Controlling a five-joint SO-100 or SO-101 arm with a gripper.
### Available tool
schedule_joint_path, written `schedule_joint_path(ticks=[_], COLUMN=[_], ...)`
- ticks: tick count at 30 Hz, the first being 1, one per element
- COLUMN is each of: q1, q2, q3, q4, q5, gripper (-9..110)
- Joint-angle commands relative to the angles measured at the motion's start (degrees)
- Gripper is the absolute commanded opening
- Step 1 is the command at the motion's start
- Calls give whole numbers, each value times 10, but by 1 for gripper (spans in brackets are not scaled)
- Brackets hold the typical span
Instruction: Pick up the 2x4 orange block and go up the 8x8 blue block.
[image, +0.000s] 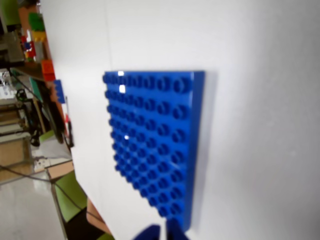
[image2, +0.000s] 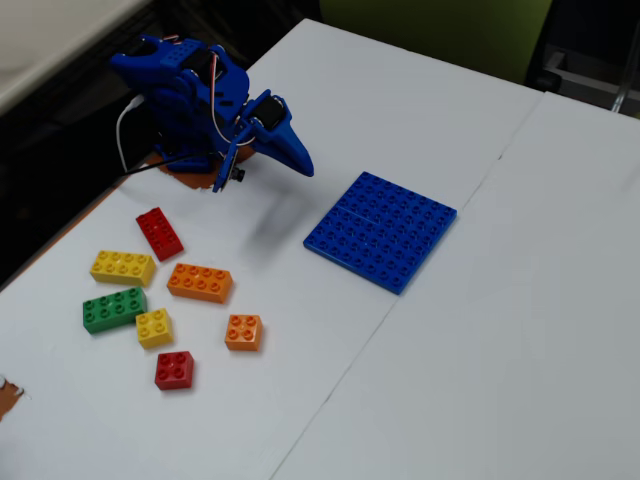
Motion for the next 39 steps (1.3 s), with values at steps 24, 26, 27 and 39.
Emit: schedule_joint_path(ticks=[24,26,27,39], q1=[-27,-28,-29,17], q2=[25,25,25,24], q3=[22,21,21,13], q4=[-104,-105,-96,35], q5=[-569,-654,-701,-1080], gripper=[0,0,0,1])
